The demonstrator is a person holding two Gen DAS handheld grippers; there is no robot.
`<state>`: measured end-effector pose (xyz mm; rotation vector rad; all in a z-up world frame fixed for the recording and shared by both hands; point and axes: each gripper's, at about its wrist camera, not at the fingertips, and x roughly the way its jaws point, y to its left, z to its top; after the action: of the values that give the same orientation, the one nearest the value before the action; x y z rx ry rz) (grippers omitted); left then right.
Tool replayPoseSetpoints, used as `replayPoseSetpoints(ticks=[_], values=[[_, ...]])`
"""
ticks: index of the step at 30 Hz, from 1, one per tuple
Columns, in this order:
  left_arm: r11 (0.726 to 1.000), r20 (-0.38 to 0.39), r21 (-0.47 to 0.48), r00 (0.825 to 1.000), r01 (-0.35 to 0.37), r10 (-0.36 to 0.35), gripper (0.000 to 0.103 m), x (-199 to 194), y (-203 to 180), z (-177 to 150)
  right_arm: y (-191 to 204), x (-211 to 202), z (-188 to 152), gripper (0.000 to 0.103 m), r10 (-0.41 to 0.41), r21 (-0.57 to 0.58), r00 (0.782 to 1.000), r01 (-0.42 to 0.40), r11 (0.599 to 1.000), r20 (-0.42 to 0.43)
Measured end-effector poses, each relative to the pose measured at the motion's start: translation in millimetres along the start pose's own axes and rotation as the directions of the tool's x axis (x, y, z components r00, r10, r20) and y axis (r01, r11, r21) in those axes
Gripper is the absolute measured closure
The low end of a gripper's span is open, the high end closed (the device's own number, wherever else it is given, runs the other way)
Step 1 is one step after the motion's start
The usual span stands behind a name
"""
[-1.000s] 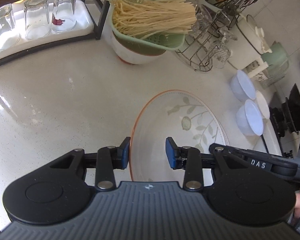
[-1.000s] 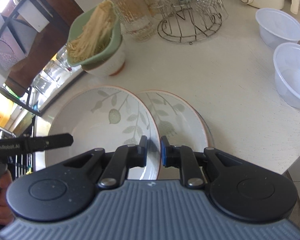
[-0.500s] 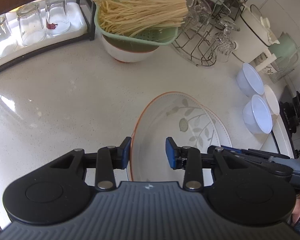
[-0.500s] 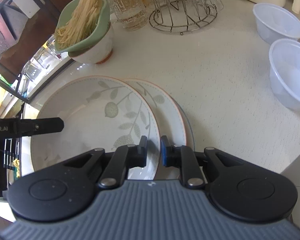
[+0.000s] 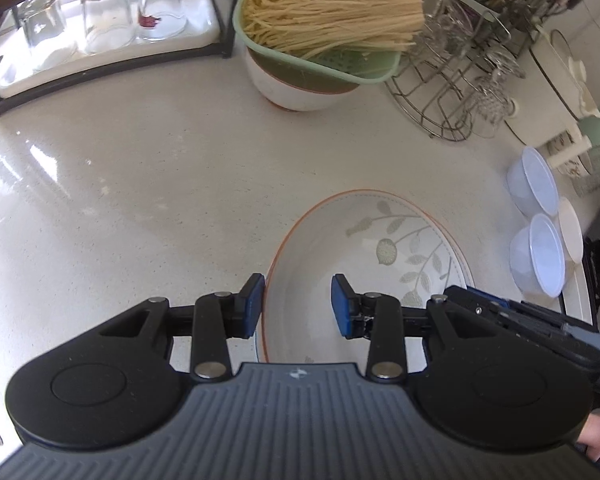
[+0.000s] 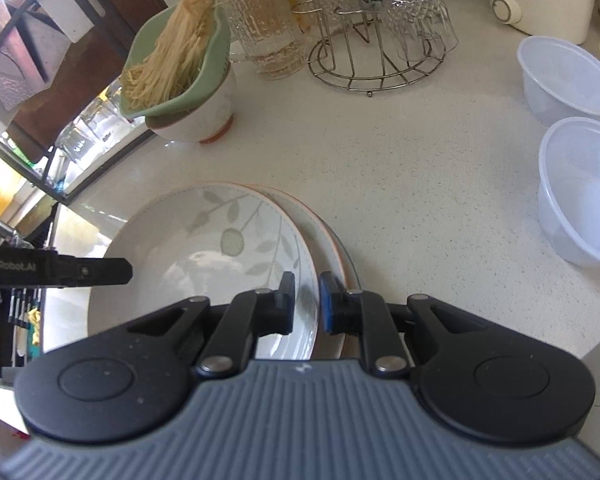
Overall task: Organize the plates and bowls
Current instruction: 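Lower the plate onto the stack and open both grippers, then move both grippers toward the white and translucent bowls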
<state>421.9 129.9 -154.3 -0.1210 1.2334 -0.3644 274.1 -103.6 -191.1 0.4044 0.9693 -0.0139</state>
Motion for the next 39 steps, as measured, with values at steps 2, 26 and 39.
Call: replayPoseSetpoints(ticks=[2, 26, 39], values=[[1.000, 0.011, -0.019, 1.000, -0.007, 0.008, 0.062, -2, -1, -1, -1, -3, 1, 0.087, 0.007, -0.006, 1.000, -0.007, 1.000, 0.004], [0.999, 0.181, -0.049, 0.983, -0.015, 0.024, 0.062, -50, -45, -15, -8, -46, 31, 0.085, 0.075, -0.157, 0.989, -0.054, 0.986, 0.131], [0.999, 0.302, 0.042, 0.953, 0.010, -0.022, 0.062, -83, -111, -29, -25, -127, 46, 0.085, 0.133, -0.246, 0.942, -0.056, 0.968, 0.308]])
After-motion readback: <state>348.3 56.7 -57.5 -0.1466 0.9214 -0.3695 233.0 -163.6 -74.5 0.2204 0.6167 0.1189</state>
